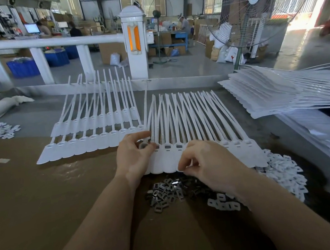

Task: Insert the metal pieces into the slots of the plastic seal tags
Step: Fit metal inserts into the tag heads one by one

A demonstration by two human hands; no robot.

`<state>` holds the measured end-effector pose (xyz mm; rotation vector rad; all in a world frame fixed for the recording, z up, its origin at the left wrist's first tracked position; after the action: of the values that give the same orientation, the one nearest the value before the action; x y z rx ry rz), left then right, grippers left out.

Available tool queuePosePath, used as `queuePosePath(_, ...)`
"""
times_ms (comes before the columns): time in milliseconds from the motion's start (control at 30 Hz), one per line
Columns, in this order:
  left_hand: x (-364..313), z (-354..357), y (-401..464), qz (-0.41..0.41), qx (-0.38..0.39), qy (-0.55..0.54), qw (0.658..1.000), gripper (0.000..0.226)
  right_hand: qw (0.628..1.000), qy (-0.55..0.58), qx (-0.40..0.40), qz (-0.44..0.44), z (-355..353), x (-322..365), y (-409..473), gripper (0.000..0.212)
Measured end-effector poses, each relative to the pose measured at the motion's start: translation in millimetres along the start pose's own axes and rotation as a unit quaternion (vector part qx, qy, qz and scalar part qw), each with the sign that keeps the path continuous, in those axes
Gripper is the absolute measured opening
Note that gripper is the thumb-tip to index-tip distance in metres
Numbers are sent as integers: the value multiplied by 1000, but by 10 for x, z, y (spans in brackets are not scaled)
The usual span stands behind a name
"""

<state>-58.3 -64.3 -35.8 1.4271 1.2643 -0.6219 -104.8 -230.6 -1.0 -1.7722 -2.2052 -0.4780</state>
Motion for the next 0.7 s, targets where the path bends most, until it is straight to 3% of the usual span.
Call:
queuePosePath(200, 0, -2, -1, 0, 2, 6, 1000, 30, 991, -118, 57, -29, 3, 67, -3, 25)
queuePosePath(333, -4, -3, -1, 3, 4, 9, 1000, 31, 986, -148, 52, -46, 19, 67, 1, 26)
queuePosePath(600, -7, -3, 0, 0, 6, 7, 1000, 30, 998, -51, 7, -44, 69, -21, -44, 6)
queuePosePath(700, -4, -2, 1, 1, 8, 5, 1000, 31, 999, 50, -2, 3, 17, -93, -14, 13)
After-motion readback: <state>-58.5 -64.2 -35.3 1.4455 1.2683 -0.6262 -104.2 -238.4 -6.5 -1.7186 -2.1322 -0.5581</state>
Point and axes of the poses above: each hand's wrist, its own y-axis towards the middle knuckle, its own z-axis out of the palm, x = y × z, the point moved 1 cm from there along y, towards the middle knuckle, and after that the axes turned 14 degrees about z, right-handed, at the moved point
